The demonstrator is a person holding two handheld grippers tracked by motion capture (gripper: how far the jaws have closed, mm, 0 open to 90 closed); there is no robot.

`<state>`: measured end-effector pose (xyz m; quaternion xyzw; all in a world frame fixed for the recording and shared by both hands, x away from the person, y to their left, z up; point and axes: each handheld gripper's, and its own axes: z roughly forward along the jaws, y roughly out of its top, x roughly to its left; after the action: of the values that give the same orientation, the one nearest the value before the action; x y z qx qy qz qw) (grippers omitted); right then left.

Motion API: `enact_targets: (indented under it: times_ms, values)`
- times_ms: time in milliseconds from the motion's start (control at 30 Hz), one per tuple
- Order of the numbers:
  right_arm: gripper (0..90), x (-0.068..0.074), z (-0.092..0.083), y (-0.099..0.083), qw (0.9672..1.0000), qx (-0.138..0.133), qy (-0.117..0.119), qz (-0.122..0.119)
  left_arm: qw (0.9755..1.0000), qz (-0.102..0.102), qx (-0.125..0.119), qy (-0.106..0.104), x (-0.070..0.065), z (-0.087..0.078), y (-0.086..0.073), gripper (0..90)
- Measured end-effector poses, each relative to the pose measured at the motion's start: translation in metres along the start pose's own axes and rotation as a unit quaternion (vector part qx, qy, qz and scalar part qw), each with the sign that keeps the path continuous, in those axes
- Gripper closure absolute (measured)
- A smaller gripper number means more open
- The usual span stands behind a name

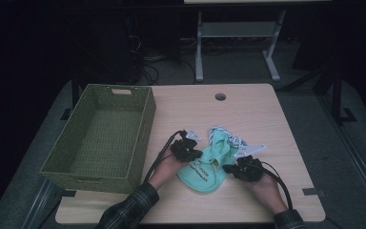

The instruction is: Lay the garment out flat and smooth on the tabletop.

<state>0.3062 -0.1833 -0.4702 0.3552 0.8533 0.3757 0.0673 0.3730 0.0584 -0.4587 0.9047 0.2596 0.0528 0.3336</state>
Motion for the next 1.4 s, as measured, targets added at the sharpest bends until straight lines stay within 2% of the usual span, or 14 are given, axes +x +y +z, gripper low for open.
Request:
enact_targets:
  times_ms: [433, 633, 700, 833, 867, 900, 933, 1033, 1300, 1400]
  values:
    - [89.7, -0.007, -0.005, -0.001, 0.9997, 0.007, -0.023, -0.002, 0.9999, 0.007, 0.006, -0.013, -0.010, -0.001, -0.004, 89.5]
    - [89.7, -0.014, -0.008, -0.002, 0.9993, 0.008, -0.035, 0.003, 0.9996, 0.009, 0.006, -0.027, -0.022, -0.002, -0.007, 89.5]
    - [89.7, -0.018, -0.010, -0.003, 0.9990, 0.007, -0.043, 0.005, 0.9992, 0.019, 0.011, -0.035, -0.029, -0.002, -0.007, 89.5]
    - [89.7, -0.022, -0.011, -0.004, 0.9988, 0.006, -0.048, 0.008, 0.9990, 0.019, 0.006, -0.040, -0.036, -0.001, -0.006, 89.4]
    - [89.7, -0.023, -0.012, -0.004, 0.9987, 0.007, -0.049, 0.010, 0.9987, 0.028, 0.010, -0.041, -0.036, -0.001, -0.006, 89.4]
    - [89.7, -0.023, -0.012, -0.004, 0.9987, 0.007, -0.049, 0.010, 0.9987, 0.028, 0.008, -0.041, -0.036, -0.002, -0.005, 89.4]
    - [89.7, -0.024, -0.012, -0.005, 0.9988, 0.006, -0.048, 0.010, 0.9990, 0.021, 0.000, -0.040, -0.035, -0.003, -0.003, 87.3]
    - [89.7, -0.023, -0.012, -0.004, 0.9987, 0.007, -0.050, 0.010, 0.9992, 0.016, -0.006, -0.035, -0.031, -0.005, -0.001, 82.1]
    - [89.7, -0.023, -0.012, -0.005, 0.9987, 0.006, -0.050, 0.009, 0.9991, -0.007, -0.036, -0.021, -0.012, -0.009, 0.016, 66.1]
    - [89.7, -0.023, -0.012, -0.005, 0.9987, 0.007, -0.050, 0.008, 0.9993, -0.008, -0.034, -0.015, -0.006, -0.006, 0.024, 61.2]
